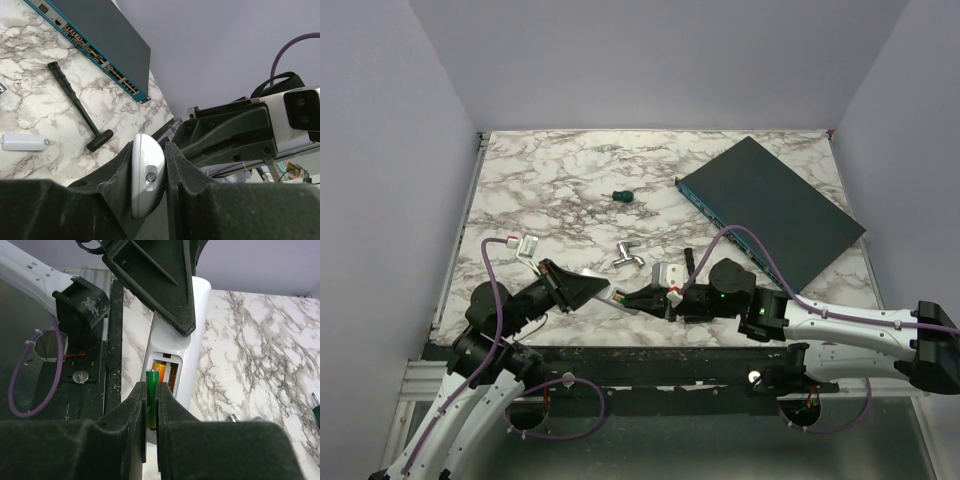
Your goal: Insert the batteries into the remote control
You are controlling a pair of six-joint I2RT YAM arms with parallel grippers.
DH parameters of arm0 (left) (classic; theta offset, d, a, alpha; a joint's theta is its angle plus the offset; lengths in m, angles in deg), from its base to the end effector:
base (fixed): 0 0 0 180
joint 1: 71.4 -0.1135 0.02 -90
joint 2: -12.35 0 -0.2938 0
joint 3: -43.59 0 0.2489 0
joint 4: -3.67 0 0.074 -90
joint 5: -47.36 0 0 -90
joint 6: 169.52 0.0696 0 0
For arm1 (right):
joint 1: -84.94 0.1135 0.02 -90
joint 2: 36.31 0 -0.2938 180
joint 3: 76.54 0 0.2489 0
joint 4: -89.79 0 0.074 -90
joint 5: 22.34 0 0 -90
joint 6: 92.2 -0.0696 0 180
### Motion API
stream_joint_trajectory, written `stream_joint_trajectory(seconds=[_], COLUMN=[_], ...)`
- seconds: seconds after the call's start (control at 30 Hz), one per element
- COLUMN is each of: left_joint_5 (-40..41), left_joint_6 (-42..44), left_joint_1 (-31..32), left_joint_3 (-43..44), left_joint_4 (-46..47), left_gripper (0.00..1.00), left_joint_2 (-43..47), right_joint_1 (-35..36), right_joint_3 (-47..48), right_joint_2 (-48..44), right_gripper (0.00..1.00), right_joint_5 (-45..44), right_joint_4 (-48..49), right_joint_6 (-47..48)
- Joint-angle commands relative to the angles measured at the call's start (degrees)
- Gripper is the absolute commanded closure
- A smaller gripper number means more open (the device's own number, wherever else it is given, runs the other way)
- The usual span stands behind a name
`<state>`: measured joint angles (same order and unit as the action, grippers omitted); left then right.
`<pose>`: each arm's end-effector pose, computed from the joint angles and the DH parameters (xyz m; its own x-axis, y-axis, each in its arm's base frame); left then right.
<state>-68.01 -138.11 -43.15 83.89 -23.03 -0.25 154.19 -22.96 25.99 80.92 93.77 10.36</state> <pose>0.0656 -0.0691 0.2957 -0.6791 -0.5106 -0.5275 0.4327 0.3021 -0.8494 0.0810 0.2588 0.3242 0.1870 -0.1039 -0.9769 -0.9738 0.1111 -0.1982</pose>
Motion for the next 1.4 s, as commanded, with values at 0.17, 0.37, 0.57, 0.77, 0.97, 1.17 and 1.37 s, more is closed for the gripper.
stream_joint_trajectory(seconds=[0.17, 0.37, 0.57, 0.77, 0.97, 1.17, 1.37], left_joint_5=[-4.2, -4.4, -4.8, -5.3, -6.9, -7.6, -8.0], left_joint_6=[-2.8, -3.0, -3.0, -3.5, -4.9, -7.1, -10.1], left_joint_1=[0.3, 0.3, 0.3, 0.3, 0.3, 0.3, 0.3], left_joint_3=[1.3, 1.1, 1.3, 1.2, 1.0, 0.9, -0.4], left_joint_4=[6.5, 6.9, 7.0, 7.9, 10.4, 12.4, 15.2], left_gripper=[1.0, 1.0, 1.0, 1.0, 1.0, 1.0, 1.0], left_joint_2=[-0.1, -0.3, -0.2, -0.4, -0.8, -0.8, -0.9], right_joint_1=[-0.3, -0.3, -0.3, -0.3, -0.3, -0.3, -0.3], right_joint_3=[0.5, 1.0, 0.9, 0.3, -1.2, -2.2, -1.8], right_joint_2=[0.9, 1.8, 2.3, 1.8, 0.4, -0.9, -1.3], right_gripper=[0.99, 0.99, 0.99, 0.99, 0.99, 0.95, 0.9], right_joint_5=[-1.9, -2.7, -4.7, -6.1, -8.2, -8.9, -8.9], right_joint_4=[4.1, 6.2, 6.4, 5.0, 4.1, 4.0, 2.8], right_joint_6=[1.7, 1.4, 2.2, 3.1, 3.3, 3.1, 3.9])
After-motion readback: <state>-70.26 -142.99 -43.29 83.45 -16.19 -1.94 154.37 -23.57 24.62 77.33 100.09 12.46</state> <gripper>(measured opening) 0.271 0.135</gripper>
